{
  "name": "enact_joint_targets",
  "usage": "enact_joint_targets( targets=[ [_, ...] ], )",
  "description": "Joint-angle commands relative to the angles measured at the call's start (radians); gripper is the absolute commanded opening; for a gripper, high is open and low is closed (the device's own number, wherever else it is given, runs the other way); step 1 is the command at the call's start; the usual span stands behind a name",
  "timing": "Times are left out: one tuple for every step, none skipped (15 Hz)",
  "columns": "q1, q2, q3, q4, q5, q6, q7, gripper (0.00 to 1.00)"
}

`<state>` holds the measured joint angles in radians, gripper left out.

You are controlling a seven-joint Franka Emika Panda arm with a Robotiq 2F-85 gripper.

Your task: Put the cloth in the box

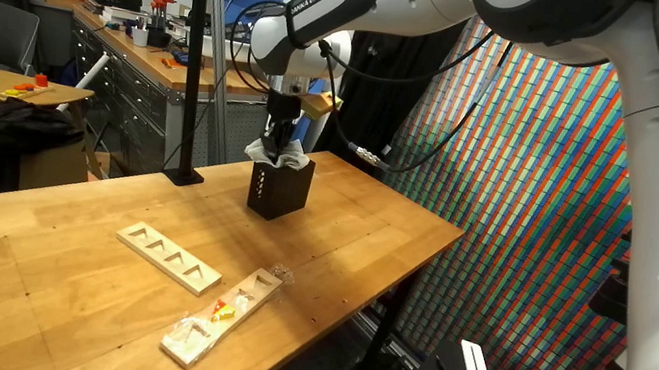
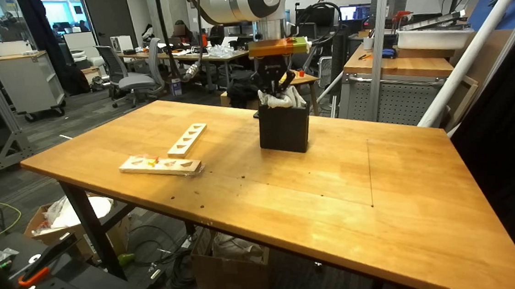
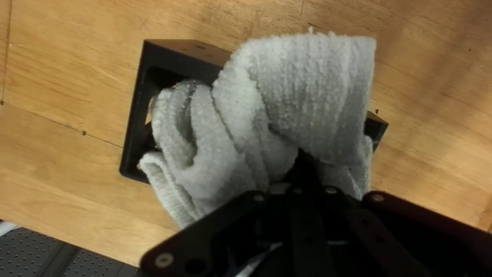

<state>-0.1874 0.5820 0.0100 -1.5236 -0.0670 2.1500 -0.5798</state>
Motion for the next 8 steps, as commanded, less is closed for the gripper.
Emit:
enact_joint_targets(
  targets=[
    [0.000,-0.039,-0.004,-0.026,-0.003,0.020,0.017,0.02],
    [0.001,-0.047,-0.007,-0.031,-0.007,0.020,0.021,0.01],
    [0.003,-0.061,-0.012,-0.035,-0.015,0.018,0.026,0.02],
    [0.004,-0.073,-0.018,-0.039,-0.023,0.017,0.031,0.01],
    [0.006,-0.086,-0.024,-0.041,-0.032,0.015,0.036,0.02],
    [0.007,-0.098,-0.032,-0.042,-0.042,0.013,0.041,0.02],
    [0.008,-0.108,-0.039,-0.041,-0.054,0.013,0.044,0.02],
    [0.007,-0.118,-0.045,-0.039,-0.066,0.012,0.047,0.02]
  ],
)
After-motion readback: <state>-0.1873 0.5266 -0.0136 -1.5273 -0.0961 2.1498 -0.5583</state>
